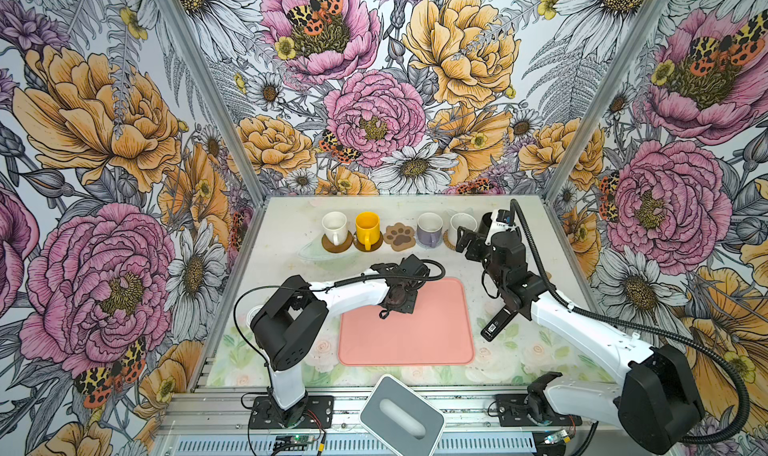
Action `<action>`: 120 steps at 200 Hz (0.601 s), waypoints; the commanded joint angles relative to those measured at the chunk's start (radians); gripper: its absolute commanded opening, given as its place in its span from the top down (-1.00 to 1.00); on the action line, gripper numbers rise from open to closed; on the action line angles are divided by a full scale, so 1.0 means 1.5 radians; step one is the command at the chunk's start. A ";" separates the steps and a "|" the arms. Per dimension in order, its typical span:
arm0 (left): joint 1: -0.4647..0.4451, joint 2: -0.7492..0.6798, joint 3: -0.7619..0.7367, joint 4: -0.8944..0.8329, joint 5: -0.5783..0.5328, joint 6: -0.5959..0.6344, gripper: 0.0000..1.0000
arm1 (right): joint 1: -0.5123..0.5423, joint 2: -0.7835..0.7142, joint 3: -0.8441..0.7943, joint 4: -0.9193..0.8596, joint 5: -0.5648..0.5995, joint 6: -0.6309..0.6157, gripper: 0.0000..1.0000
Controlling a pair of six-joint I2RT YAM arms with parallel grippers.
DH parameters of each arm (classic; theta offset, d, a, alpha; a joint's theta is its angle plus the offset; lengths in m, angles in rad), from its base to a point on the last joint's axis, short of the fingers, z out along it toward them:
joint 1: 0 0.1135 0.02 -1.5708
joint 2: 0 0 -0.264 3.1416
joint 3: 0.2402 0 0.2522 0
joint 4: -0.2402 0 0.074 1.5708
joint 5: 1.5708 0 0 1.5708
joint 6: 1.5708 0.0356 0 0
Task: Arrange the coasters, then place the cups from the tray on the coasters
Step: 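Lower the left gripper over the red-lined mug and grasp its rim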
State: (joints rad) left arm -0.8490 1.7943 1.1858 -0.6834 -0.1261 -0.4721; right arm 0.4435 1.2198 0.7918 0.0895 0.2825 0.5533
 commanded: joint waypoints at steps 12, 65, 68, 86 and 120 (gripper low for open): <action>-0.003 0.011 0.010 0.017 0.004 -0.003 0.90 | -0.004 0.006 0.001 0.014 -0.006 0.005 -0.97; -0.004 0.004 0.007 0.017 -0.002 -0.003 1.00 | -0.005 0.007 0.000 0.014 -0.009 0.004 -0.97; -0.004 0.003 0.006 0.017 -0.004 -0.004 1.00 | -0.006 0.006 0.000 0.014 -0.010 0.005 -0.97; -0.006 -0.004 0.005 0.017 -0.016 -0.007 1.00 | -0.006 0.008 0.000 0.015 -0.014 0.003 -0.97; -0.008 -0.019 -0.001 0.017 -0.036 -0.013 1.00 | -0.006 0.008 0.000 0.018 -0.019 0.002 -0.97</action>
State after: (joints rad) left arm -0.8536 1.7943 1.1858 -0.6777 -0.1440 -0.4732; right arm 0.4408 1.2198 0.7918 0.0921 0.2668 0.5537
